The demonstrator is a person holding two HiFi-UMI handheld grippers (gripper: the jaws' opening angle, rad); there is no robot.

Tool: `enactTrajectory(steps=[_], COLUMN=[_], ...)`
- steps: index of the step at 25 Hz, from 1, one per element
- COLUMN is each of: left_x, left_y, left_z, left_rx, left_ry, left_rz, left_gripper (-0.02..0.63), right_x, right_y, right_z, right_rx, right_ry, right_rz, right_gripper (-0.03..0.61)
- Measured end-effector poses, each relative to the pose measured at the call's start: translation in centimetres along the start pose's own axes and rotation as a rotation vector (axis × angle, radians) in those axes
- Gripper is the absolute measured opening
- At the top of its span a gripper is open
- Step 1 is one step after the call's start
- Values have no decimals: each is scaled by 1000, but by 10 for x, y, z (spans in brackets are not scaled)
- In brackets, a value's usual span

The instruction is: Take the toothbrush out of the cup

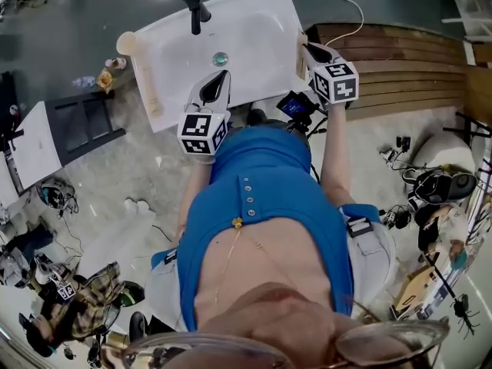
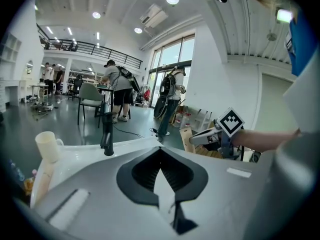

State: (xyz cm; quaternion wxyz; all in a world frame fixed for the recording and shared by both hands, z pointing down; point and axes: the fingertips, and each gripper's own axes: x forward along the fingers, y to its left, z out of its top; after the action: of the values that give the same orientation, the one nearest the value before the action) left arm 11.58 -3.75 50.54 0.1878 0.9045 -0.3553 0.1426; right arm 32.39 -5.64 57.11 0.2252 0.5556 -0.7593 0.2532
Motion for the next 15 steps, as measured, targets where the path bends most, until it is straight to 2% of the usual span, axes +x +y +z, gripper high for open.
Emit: enactTrajectory(steps=[7, 15], left_x=[-2, -6], left_y=[0, 10], left_z=[-3, -2], left_rx=[-21, -38], left_ry=[3, -1], left_rz=[23, 59], left_gripper=[2, 2], right_x=[17, 41], right_y=[-9, -19], right_z=[-12, -13], right_rx=[-5, 52], right_ry=[63, 65], right_rz=[4, 38], right_gripper=[20, 15])
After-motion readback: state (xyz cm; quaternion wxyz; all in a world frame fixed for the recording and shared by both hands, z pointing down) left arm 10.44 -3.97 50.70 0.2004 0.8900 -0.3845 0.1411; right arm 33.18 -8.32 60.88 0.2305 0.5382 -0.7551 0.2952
